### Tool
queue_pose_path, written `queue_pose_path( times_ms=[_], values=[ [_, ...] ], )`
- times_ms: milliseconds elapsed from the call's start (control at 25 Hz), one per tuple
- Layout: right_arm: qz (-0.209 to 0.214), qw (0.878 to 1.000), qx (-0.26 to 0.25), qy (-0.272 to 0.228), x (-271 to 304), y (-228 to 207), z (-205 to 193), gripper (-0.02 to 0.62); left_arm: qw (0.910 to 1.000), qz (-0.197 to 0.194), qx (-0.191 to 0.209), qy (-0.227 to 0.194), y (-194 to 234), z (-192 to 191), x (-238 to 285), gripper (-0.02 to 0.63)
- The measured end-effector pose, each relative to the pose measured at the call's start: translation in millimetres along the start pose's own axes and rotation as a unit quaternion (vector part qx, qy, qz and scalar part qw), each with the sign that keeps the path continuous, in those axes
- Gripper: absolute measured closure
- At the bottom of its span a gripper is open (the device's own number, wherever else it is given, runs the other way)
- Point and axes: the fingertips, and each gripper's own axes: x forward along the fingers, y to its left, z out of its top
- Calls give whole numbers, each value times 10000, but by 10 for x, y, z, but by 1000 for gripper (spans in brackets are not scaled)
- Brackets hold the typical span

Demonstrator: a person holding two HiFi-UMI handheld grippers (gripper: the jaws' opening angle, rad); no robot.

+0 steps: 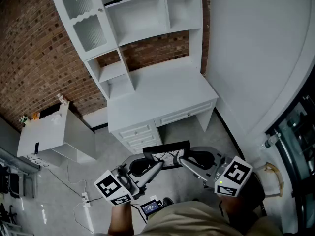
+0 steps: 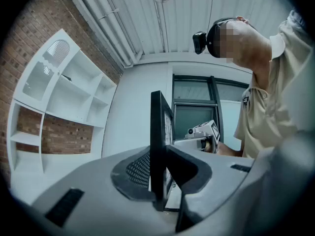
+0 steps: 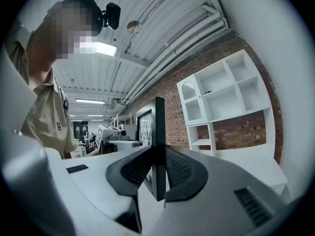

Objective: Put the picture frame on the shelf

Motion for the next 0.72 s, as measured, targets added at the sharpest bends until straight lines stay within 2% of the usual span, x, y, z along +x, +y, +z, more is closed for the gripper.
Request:
queue_pose_path(
  times_ms=[720],
  values=[
    [-139, 9999, 67, -26, 150, 108, -25, 517, 9999, -124, -32, -33, 64, -14, -177, 523]
  ],
)
